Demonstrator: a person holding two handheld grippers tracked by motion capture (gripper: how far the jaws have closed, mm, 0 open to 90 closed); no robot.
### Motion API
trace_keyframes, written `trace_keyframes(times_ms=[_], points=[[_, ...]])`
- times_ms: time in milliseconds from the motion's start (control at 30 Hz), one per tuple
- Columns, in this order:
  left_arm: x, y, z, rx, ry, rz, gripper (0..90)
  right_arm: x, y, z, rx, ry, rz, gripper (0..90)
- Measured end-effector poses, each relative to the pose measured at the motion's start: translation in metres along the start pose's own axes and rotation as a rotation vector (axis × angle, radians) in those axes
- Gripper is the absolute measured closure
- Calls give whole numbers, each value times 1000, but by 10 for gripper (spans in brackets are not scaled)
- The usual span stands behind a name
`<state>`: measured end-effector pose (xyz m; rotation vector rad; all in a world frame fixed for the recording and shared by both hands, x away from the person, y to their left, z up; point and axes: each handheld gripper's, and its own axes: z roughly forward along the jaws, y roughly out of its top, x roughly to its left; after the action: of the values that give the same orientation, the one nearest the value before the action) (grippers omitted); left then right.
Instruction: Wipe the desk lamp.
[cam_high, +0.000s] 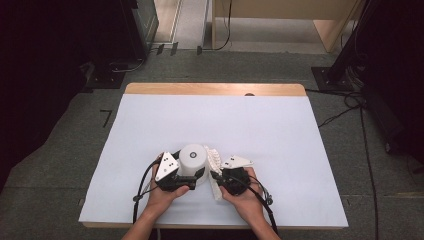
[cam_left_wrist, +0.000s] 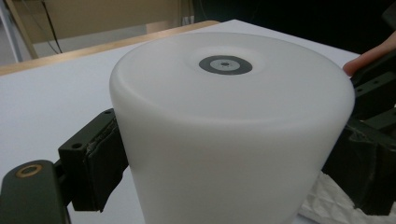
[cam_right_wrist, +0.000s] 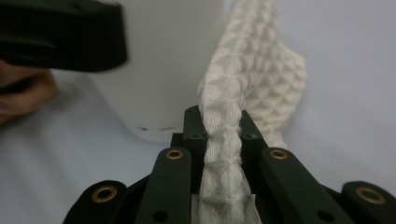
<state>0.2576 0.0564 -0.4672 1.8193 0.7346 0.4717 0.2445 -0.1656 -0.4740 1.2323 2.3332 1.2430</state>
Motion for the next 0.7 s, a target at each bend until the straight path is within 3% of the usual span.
trace_keyframes(times_ms=[67,100,167,267,300,400,500,567,700], points=[[2,-1,-1,0,-8,-8,91,2,2,-5,-34,19,-1,796],[2,-1,-2,3,-14,2,91,3,5,-12,-77,41,1,795],[1,-2,-2,3,-16,9,91,4,7,-16,-98,46,-1,795],[-2,-2,-2,4,-24,28,91,7,14,-27,-161,47,-38,795],[-2,-2,-2,4,-24,32,91,8,18,-35,-205,48,-62,795],[-3,-2,-2,4,-26,35,91,8,20,-40,-229,56,-76,795],[-2,-3,-2,2,-28,27,91,6,19,-36,-204,62,-78,794],[-1,-3,-2,0,-34,21,91,1,11,-23,-150,75,-46,793],[-1,-3,-2,4,-38,30,91,-5,2,-10,-94,103,1,793]])
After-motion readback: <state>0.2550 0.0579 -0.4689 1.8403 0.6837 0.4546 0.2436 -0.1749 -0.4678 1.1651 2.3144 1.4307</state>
